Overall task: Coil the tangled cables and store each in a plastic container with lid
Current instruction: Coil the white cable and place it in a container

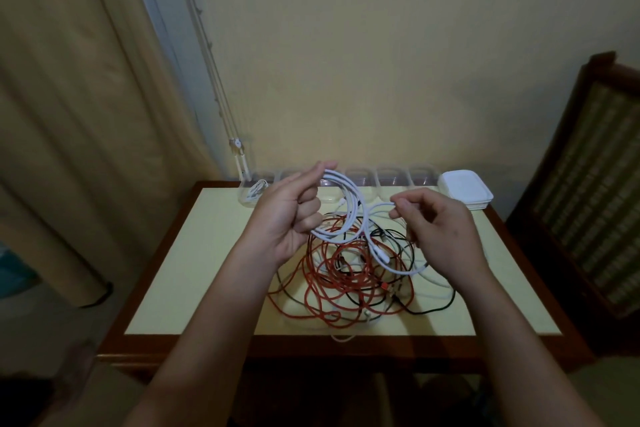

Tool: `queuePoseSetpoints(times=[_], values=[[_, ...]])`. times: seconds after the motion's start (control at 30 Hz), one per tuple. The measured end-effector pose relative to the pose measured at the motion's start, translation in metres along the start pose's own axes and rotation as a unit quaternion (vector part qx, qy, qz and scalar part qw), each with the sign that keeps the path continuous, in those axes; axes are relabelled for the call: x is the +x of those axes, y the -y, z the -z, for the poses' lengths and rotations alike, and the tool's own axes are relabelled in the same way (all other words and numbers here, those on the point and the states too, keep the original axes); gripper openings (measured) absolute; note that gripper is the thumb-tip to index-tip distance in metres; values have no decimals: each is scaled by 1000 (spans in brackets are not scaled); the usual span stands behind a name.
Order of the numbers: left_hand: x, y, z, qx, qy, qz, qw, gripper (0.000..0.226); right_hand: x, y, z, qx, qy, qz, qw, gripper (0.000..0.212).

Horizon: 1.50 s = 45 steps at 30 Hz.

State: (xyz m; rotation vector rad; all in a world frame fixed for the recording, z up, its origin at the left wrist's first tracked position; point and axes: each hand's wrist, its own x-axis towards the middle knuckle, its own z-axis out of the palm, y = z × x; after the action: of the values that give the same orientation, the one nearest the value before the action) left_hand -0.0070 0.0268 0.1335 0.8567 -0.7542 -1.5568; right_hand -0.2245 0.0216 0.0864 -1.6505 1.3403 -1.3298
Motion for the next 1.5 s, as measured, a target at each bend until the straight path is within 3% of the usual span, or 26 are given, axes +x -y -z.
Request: queuePoseSetpoints(times=[0.1, 0.23, 0.47, 0.6, 0.77, 0.93, 1.07, 1.23, 1.4, 1.5], values=[[0, 1, 0, -19, -4, 13, 1000, 18, -1, 5, -1, 80, -23, -62, 995, 10], [0, 0, 1, -77, -6, 30, 997, 19, -4, 6, -2, 180, 34, -130, 974, 14], [-1, -22, 14, -141, -4, -5, 990, 19, 0, -28, 10, -26, -75, -122, 989, 11], [0, -27, 20, -137, -14, -13, 990, 20, -3, -33, 12, 0, -99, -164, 981, 10], [-1, -16, 12, -126, -9, 6, 992, 18, -7, -15, 8, -143, -58, -113, 981, 18], [-1, -5, 1, -113, 11, 28, 993, 22, -18, 23, -8, 30, 47, -86, 995, 46], [-4, 5, -10, -107, 35, 55, 992, 23, -22, 46, -23, 67, 89, -56, 992, 45], [-10, 19, -21, -90, 75, 50, 992, 26, -20, 45, -39, 4, 7, 0, 1000, 39], [-12, 27, -17, 56, 61, -37, 996, 30, -16, 35, -36, -77, -31, 47, 995, 39], [-13, 20, -18, 21, 95, 40, 994, 30, -15, 31, -35, -108, -26, 61, 992, 46]])
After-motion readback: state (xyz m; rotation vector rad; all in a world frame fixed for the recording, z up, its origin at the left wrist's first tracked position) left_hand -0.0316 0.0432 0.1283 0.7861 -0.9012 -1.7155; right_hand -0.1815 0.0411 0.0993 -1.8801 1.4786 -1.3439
